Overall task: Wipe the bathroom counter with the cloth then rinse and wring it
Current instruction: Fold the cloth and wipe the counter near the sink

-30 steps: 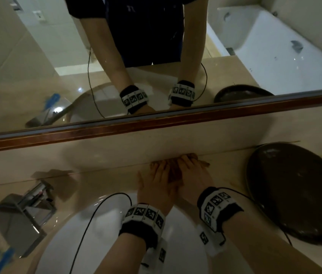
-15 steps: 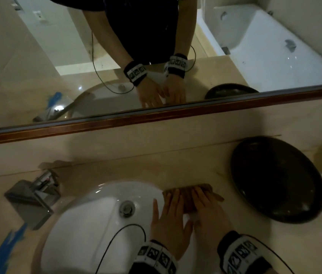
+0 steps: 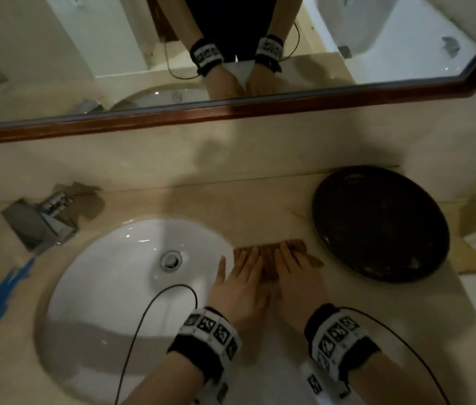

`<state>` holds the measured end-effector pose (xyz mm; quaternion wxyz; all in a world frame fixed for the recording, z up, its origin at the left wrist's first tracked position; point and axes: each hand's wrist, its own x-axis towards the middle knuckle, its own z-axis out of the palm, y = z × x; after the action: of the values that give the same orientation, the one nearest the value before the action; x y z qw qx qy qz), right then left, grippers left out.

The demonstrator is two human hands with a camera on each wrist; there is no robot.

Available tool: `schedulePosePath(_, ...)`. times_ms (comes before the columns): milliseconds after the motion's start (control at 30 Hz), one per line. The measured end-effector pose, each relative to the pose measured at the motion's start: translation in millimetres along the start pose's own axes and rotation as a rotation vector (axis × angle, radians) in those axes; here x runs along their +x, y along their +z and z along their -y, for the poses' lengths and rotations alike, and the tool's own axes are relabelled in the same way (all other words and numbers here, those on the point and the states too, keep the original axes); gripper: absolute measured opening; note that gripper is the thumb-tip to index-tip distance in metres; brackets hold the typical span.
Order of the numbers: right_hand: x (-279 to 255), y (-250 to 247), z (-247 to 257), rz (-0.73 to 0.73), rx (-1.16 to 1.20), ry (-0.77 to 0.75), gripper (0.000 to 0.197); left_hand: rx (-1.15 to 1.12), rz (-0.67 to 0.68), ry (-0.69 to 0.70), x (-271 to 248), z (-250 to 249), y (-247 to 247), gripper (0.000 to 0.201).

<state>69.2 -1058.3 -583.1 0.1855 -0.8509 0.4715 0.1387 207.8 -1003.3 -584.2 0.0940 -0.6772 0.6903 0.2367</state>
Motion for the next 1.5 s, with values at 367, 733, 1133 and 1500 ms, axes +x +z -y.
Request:
schedulePosePath(367,89,-47,20,0.056,0.081,-0.035,0.073,0.06,-0.075,-0.172,44,37,-33,0.072)
schedulePosePath(733,158,-95,93,0.004,0.148,-0.26,0.065,0.1,-0.185,-0.228,88,158,-73,0.063)
schedulePosePath(1133,166,-60,103,0.011,0.088,-0.262,0.089,-0.017,-0.181,-0.274,53,163,-61,0.073)
schedulePosePath(1500,57,-20,29,0.023,0.11,-0.158,0.078,-0.04,-0.142,-0.105,22,63,-28,0.07)
